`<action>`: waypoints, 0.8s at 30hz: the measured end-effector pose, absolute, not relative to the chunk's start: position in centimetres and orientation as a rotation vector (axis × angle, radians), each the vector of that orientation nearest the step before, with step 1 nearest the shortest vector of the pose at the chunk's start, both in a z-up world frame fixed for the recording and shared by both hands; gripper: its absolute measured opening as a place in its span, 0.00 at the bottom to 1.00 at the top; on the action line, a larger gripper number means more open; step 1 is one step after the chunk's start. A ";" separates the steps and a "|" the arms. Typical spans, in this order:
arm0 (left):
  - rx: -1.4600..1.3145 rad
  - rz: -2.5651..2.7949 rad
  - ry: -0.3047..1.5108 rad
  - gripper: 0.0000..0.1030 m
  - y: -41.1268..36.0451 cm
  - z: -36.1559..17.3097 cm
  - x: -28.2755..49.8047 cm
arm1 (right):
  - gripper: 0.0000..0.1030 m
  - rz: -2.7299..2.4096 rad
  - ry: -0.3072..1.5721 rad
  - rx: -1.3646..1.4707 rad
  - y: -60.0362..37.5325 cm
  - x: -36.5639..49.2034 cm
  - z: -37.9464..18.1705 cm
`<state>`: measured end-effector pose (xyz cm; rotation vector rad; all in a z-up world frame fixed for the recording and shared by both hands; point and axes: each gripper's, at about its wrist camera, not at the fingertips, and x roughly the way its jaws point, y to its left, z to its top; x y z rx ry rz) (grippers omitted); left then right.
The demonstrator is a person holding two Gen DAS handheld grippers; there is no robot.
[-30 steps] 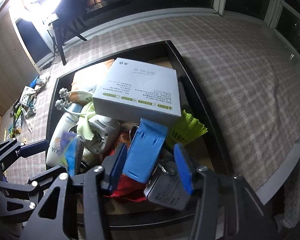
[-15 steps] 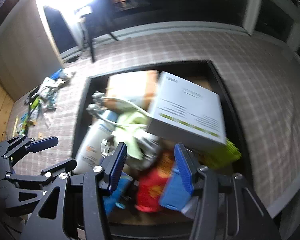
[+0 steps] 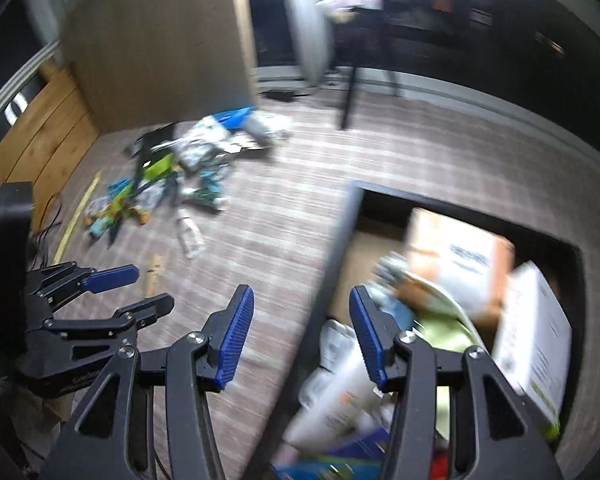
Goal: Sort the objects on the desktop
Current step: 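Grasp the wooden clothespin with the left tool while the right tool grasps the white cream tube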
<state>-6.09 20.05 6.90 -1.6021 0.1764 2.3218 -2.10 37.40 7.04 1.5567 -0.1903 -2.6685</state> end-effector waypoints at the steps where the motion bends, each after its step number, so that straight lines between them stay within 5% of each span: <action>1: -1.620 2.337 0.161 0.47 19.4 6.6 -6.4 | 0.48 -2.645 -0.168 1.554 36.5 -2.9 6.8; 24: -1.795 2.457 0.085 0.30 15.7 1.2 -8.0 | 0.48 -2.312 0.010 1.647 26.2 -15.0 -1.0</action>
